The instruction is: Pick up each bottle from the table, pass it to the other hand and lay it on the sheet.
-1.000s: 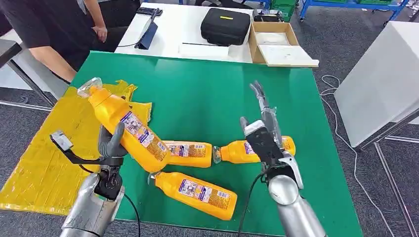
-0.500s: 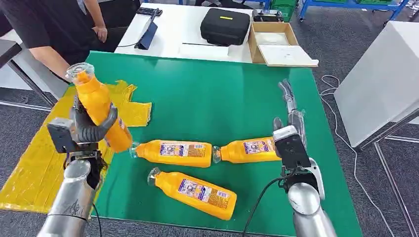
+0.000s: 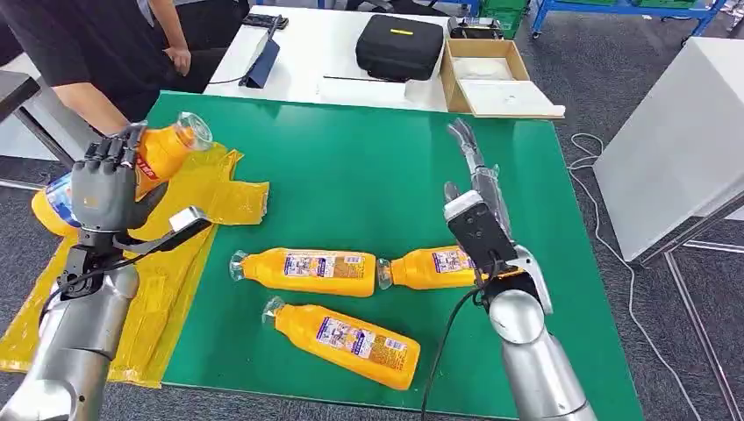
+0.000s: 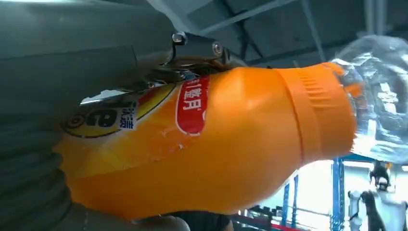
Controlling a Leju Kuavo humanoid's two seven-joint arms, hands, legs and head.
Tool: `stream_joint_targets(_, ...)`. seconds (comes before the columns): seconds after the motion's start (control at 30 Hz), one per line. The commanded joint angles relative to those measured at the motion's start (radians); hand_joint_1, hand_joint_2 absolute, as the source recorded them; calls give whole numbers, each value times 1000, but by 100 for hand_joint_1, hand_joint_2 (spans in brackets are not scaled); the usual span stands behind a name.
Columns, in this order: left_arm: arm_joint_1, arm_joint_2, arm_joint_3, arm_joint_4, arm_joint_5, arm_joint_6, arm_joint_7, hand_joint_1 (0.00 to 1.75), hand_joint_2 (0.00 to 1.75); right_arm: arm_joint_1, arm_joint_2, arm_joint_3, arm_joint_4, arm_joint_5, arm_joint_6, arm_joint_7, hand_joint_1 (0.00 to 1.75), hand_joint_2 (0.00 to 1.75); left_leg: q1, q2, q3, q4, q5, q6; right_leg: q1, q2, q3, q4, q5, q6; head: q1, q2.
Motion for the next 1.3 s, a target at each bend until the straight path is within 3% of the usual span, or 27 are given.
stream_joint_targets(0.03,-14,5,46,59,-139,4,55,175,175,-79,6,46,129,-13,19,-2,0,0,1,2,2,0,-1,-4,1,1,2,0,0,-2,0,0)
stream_joint_targets(0.1,-14,5,46,59,-139,4,55,175,175,-79,6,46,129,-13,19,-2,0,0,0,2,2,0,-1,-4,0,1,2,0,-1,-2,0,0)
stream_joint_targets(0.17,6,22,-48,60,-245,4,157,175,175,-100,17,61,165,-18,29,-3,0,0,1,2,3,0,-1,-5,0,1,2,0,-1,-3,0,0)
stream_joint_targets(0.23,-21,85,-277,114,-245,4,311,175,175,-105,19,79,181,-24,32,-8,0,0,1,1,1,0,0,-3,0,0,1,0,0,-2,0,0)
stream_joint_targets(0.3,-58,107,-475,162,-245,4,428,175,175,-94,13,102,186,-32,31,-17,0,0,1,-2,1,0,0,-4,1,-3,2,1,-1,-3,0,0)
stream_joint_targets(0.4,-82,83,-594,227,-245,4,475,175,175,-64,-12,138,178,-33,21,-33,0,0,0,-6,0,0,1,-3,1,-6,1,0,-1,-2,0,0)
stream_joint_targets(0.63,-55,39,-715,285,-245,4,541,175,175,-85,-22,189,220,-40,26,-54,0,0,0,1,3,0,-1,-4,-1,-1,3,-1,-1,-2,0,0)
stream_joint_targets(0.93,-36,25,-709,304,-245,4,534,175,175,-110,-12,199,256,-49,35,-62,0,0,0,1,0,0,0,-3,-3,-1,0,0,0,-2,0,0)
stream_joint_targets(0.97,-33,12,-692,318,-245,4,521,103,175,-116,-10,204,268,-54,39,-66,0,0,0,1,0,0,0,-3,-3,0,0,0,0,-1,0,0)
stream_joint_targets(1.0,-29,6,-683,322,-245,4,517,7,175,-118,-9,207,271,-54,40,-66,0,0,0,2,0,0,0,-4,-3,0,1,0,0,-2,0,0)
stream_joint_targets(1.03,-28,-9,-665,342,-245,4,515,0,175,-120,-7,213,276,-56,41,-68,0,0,0,2,0,0,0,-3,-3,0,0,0,0,-1,0,0)
stream_joint_targets(1.23,-46,-15,-656,400,-245,4,531,0,175,-113,-7,222,274,-57,43,-67,0,0,0,1,0,0,0,-4,-3,0,1,1,0,-2,0,0)
stream_joint_targets(1.27,-55,-12,-661,421,-245,4,555,0,0,-109,-7,222,270,-57,43,-66,0,0,0,1,-1,0,0,-3,-3,0,0,1,0,-1,0,0)
stream_joint_targets(1.3,-65,-15,-645,442,-245,4,565,0,0,-97,-7,220,261,-56,42,-66,0,0,0,2,1,0,0,-4,-3,1,1,1,0,-2,0,0)
